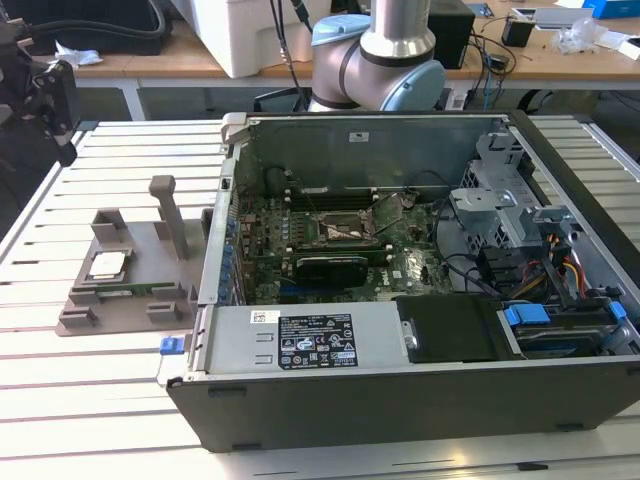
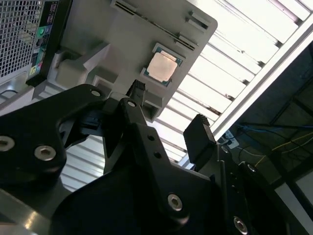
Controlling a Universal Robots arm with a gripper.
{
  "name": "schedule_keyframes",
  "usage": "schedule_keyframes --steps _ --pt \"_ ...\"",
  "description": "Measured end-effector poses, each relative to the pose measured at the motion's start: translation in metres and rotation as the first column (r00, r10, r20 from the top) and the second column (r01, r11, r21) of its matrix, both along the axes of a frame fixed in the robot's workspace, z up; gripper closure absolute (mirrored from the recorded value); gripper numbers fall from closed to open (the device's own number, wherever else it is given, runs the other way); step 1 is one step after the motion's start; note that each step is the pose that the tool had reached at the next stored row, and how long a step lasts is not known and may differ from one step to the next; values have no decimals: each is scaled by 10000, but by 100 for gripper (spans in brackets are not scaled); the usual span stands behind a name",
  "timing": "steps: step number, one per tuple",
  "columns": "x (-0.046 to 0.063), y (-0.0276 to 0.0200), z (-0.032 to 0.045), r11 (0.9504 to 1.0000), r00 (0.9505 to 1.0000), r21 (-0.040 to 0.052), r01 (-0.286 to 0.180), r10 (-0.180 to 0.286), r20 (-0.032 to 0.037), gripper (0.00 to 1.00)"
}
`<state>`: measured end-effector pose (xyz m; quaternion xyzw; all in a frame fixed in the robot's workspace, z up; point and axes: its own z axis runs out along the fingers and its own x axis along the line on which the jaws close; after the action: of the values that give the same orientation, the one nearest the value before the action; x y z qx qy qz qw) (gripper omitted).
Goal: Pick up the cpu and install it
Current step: 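Pick up the cpu and move it towards the insertion slot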
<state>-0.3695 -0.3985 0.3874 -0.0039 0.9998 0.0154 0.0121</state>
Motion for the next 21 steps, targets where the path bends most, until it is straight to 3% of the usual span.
schedule_keyframes --steps 21 --pt "1 0 -294 10000 10000 0 0 0 -2 40"
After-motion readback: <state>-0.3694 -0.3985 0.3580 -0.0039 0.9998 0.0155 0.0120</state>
